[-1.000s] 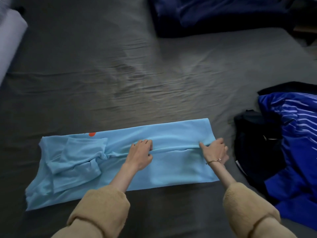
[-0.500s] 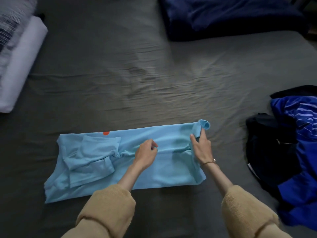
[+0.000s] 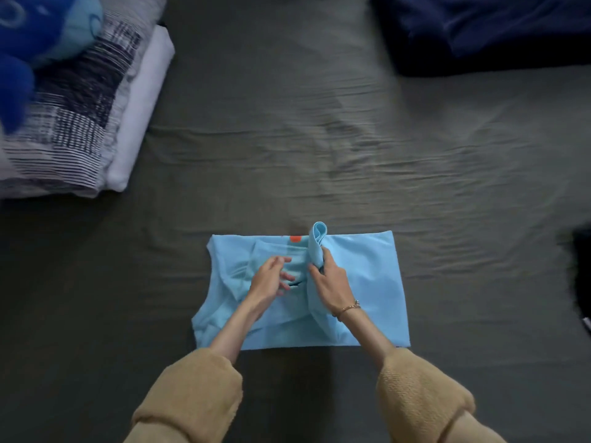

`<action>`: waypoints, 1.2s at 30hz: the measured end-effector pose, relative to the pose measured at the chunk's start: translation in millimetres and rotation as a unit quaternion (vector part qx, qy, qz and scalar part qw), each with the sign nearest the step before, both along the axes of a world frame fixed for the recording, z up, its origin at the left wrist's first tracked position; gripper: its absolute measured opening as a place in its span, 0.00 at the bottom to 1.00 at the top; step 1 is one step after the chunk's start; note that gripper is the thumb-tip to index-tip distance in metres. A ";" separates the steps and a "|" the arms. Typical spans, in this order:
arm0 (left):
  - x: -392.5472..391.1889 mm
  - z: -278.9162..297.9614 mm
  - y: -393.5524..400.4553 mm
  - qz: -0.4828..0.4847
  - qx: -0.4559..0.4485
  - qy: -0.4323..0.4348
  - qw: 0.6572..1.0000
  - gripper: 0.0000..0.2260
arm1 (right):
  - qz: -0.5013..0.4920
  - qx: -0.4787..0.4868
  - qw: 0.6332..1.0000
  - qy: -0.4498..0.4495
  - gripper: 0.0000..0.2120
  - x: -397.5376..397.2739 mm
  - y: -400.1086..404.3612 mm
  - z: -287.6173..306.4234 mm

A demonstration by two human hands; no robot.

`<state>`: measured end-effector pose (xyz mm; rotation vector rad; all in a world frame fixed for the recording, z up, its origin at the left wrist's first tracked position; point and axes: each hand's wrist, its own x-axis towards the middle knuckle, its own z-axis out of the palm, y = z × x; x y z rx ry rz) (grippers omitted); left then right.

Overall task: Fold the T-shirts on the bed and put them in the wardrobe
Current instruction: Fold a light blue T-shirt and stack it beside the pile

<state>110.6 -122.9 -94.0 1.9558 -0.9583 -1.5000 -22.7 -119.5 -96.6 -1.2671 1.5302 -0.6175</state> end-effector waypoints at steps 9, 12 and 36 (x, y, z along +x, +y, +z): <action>74.3 11.7 5.3 0.029 0.079 0.111 0.990 0.17 | 0.122 0.030 0.991 0.041 0.24 105.2 1.7 -2.4; 94.9 3.6 4.6 0.012 0.073 0.083 0.994 0.16 | 0.161 0.084 0.983 0.007 0.26 120.3 0.4 0.1; 97.7 -8.5 15.5 -0.122 -0.011 -0.316 0.941 0.44 | 0.268 0.151 0.951 -0.012 0.13 104.3 17.3 -9.4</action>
